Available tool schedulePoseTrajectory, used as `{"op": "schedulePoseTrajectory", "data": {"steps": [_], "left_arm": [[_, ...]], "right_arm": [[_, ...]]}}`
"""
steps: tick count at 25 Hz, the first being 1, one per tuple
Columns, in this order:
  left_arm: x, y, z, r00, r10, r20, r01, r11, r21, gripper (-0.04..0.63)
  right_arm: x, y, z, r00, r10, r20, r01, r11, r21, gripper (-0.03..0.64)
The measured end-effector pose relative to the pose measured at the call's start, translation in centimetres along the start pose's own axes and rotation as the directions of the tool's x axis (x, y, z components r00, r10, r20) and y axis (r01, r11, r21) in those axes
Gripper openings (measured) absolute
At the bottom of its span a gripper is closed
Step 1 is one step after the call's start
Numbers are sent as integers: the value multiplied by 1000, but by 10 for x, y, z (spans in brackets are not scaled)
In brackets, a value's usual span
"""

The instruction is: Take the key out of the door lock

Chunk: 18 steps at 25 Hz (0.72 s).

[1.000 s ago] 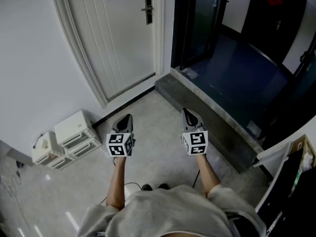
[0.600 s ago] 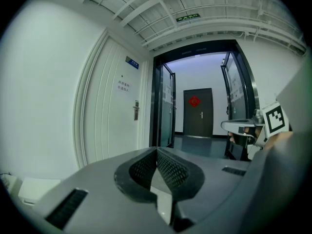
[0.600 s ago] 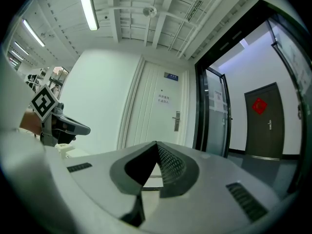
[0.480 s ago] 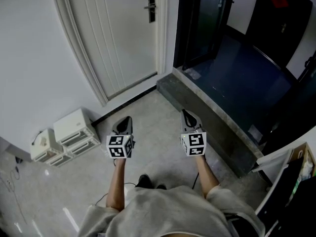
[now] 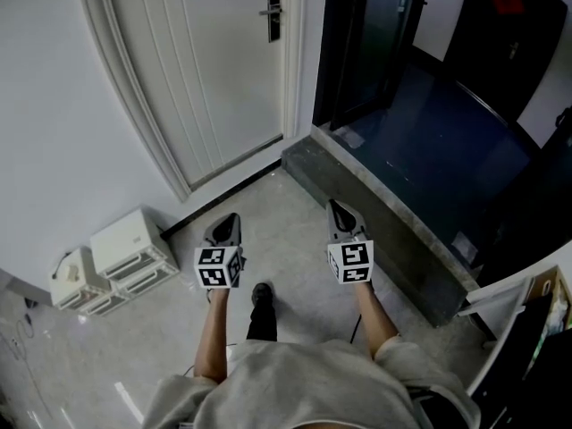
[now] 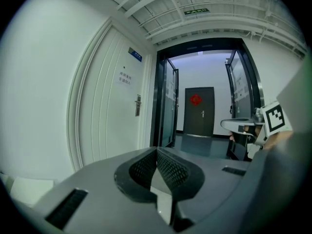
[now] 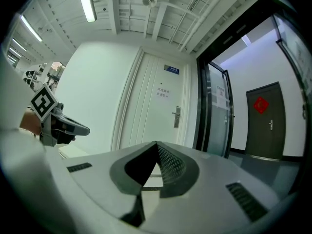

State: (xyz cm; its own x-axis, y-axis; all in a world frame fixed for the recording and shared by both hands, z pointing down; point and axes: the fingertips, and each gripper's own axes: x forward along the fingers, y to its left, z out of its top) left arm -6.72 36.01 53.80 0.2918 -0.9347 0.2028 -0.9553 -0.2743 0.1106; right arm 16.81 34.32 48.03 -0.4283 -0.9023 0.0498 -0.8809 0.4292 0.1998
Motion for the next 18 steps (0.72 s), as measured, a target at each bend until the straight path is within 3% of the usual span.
{"op": "schedulePoseTrajectory", "data": {"steps": [18], "left_arm": [[227, 153, 98, 992, -127, 28, 126, 992, 20, 18]], "right_arm": [[267, -28, 36, 996, -89, -23, 88, 996, -32, 23]]}}
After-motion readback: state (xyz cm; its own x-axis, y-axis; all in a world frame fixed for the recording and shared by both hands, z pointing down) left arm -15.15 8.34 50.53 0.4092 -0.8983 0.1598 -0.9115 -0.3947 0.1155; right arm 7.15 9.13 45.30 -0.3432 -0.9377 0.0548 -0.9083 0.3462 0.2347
